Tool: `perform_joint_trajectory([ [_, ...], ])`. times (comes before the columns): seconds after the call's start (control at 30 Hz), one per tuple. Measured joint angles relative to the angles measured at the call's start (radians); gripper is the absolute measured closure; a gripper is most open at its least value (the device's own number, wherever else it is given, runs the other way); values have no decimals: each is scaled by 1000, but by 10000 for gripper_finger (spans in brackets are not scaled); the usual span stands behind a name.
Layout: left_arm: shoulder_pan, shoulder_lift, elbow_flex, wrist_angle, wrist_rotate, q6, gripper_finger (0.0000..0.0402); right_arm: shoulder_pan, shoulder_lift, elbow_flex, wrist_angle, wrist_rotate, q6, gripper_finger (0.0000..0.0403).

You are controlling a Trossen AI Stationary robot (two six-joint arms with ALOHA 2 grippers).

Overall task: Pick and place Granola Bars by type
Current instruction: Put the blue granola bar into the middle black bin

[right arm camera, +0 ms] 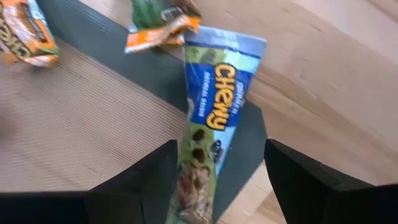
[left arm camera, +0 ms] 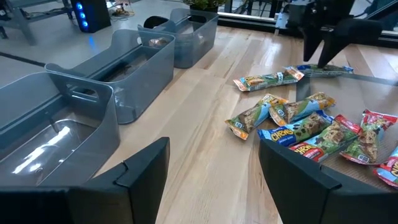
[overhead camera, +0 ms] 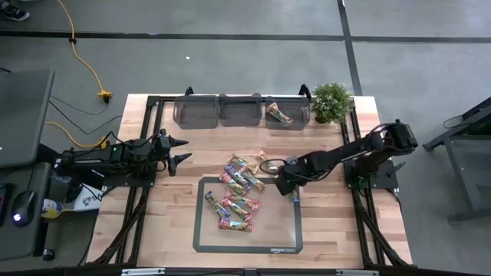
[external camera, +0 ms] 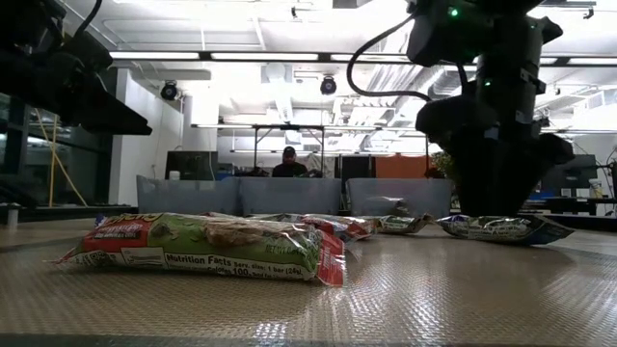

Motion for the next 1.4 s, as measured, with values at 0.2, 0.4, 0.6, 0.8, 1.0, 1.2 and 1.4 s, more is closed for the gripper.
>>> perform_joint_trajectory([
  [0.2, 0, 0, 0, 0, 0, 0, 159, -7, 6, 0, 15, 3, -14, 178],
  [0.4, 0, 0, 0, 0, 0, 0, 159, -4, 76, 2, 51, -40, -25, 178],
  [0.6, 0, 0, 0, 0, 0, 0, 159, -4, 96, 3, 61, -37, 14, 178],
  [0.8, 0, 0, 0, 0, 0, 0, 159, -4, 97, 2, 70, -41, 48, 179],
  [1.0, 0, 0, 0, 0, 0, 0, 159, -4, 98, 2, 82, -58, 61, 194],
  [1.2, 0, 0, 0, 0, 0, 0, 159, -3, 100, 2, 101, -78, 54, 209],
  [1.4, 0, 0, 0, 0, 0, 0, 159, -2, 100, 2, 111, -85, 58, 209],
])
